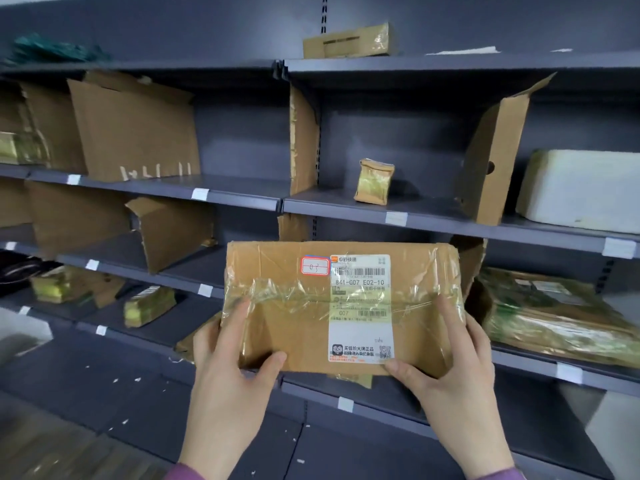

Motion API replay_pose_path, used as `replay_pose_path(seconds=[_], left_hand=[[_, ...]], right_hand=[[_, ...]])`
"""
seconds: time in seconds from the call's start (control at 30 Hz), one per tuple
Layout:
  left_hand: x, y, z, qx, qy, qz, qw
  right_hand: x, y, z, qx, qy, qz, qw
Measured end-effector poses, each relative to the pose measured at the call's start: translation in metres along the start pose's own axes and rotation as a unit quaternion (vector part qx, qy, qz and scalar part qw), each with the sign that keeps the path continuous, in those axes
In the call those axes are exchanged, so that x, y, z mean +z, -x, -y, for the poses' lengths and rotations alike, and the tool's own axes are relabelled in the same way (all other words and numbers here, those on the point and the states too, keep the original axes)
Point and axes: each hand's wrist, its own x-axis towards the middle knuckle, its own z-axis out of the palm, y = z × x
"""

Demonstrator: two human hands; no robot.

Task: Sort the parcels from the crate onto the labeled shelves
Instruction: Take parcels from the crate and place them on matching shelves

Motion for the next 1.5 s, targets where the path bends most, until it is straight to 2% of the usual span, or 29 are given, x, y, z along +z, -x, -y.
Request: replay_pose_path(seconds=[0.23, 0.43, 0.8, 1.0, 1.27, 1.4, 1.5], left_hand=[[-0.025, -0.031, 0.032, -0.044, -0.055, -0.122, 0.990], [-0.053, -0.062, 0.055, -0.037, -0.121, -0.197, 0.972], [-0.101, -0.115, 0.113, -0.060, -0.155, -0.238, 0.957], [-0.145, -0.164, 0.159, -0.065, -0.155, -0.220, 0.961], [-0.236, -0.254, 0.208, -0.038, -0.080, -0.131, 0.987], [-0.270, -0.291, 0.214, -0.027, -0.075, -0.071, 0.994], [-0.282, -0.320, 0.199, 0.029, -0.043, -0.046, 0.998]], right_hand=[[0.085, -0.053, 0.005, -0.033, -0.064, 0.107, 0.992], [0.150, -0.084, 0.016, -0.059, -0.115, 0.167, 0.978], [0.254, -0.111, 0.035, -0.080, -0.136, 0.225, 0.961], [0.326, -0.114, 0.058, -0.078, -0.128, 0.202, 0.968], [0.424, -0.091, 0.120, -0.038, -0.112, 0.118, 0.986], [0.437, -0.086, 0.152, -0.033, -0.071, 0.040, 0.996], [0.422, -0.086, 0.176, -0.064, -0.027, -0.043, 0.997]])
